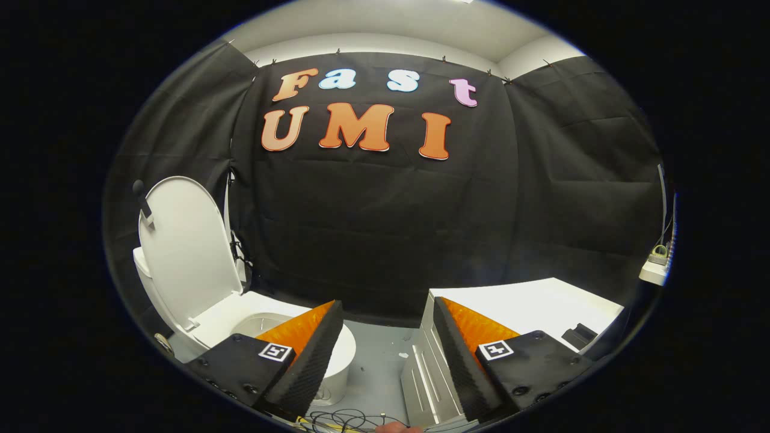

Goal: Open the toilet lid.

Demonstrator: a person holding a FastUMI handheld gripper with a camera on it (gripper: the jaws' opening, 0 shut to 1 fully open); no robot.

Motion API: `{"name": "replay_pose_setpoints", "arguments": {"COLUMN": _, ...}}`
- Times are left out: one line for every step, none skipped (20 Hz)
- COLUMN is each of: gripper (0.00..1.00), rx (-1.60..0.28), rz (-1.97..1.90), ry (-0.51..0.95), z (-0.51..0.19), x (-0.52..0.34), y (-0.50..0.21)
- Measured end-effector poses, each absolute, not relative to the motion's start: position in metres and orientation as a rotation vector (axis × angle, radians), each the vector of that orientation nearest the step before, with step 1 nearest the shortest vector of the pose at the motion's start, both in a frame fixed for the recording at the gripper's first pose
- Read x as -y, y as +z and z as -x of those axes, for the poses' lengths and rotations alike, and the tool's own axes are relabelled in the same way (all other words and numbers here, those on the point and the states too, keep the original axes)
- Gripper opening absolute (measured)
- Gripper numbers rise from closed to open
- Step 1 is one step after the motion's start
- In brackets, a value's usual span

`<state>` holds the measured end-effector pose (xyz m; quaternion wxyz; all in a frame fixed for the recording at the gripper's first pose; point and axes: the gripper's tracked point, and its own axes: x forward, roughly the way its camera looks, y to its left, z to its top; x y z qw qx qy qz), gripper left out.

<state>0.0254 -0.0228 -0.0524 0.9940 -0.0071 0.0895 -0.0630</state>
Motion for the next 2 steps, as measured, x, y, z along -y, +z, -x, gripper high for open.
{"name": "replay_pose_setpoints", "arguments": {"gripper": 0.97, "rx": -0.182, "rz": 0.014, "ry": -0.127, "z": -0.0264, "x": 0.0236, "y": -0.0536}}
{"name": "replay_pose_setpoints", "arguments": {"gripper": 0.97, "rx": -0.181, "rz": 0.013, "ry": -0.129, "z": -0.0264, "x": 0.0239, "y": -0.0533}}
